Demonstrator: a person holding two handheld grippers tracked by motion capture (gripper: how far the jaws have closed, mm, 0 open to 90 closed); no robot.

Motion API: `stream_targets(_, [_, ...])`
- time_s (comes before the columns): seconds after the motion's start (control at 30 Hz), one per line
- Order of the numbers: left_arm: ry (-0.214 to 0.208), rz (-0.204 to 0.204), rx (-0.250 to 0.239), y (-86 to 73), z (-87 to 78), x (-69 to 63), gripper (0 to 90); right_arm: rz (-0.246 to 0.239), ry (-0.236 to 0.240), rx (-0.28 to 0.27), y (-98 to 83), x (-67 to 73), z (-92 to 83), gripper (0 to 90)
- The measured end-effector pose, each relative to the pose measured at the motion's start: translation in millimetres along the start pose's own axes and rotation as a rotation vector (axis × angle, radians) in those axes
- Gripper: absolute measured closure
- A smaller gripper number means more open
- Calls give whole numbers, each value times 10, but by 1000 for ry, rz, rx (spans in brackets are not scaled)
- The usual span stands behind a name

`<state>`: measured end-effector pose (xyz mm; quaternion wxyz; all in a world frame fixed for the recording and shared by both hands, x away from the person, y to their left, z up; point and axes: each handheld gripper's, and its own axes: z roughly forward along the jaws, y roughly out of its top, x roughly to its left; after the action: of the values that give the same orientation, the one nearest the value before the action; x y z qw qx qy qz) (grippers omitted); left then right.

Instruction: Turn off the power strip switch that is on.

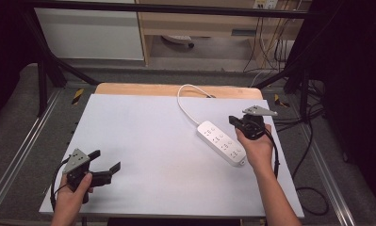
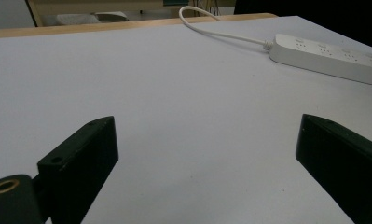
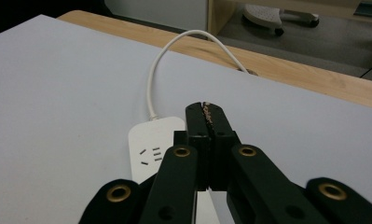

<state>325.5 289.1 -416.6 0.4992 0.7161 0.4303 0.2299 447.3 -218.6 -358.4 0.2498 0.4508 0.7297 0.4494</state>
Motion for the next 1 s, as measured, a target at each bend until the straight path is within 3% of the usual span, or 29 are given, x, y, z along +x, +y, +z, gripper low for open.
stream_targets(0.57, [-5,0,1,-2,3,-2,55,41,-22,98,-186,37,342,900])
stream_targets(1.0, [-2,1,2,-3,2,-2,55,56,-23,122,-313,56,416,900])
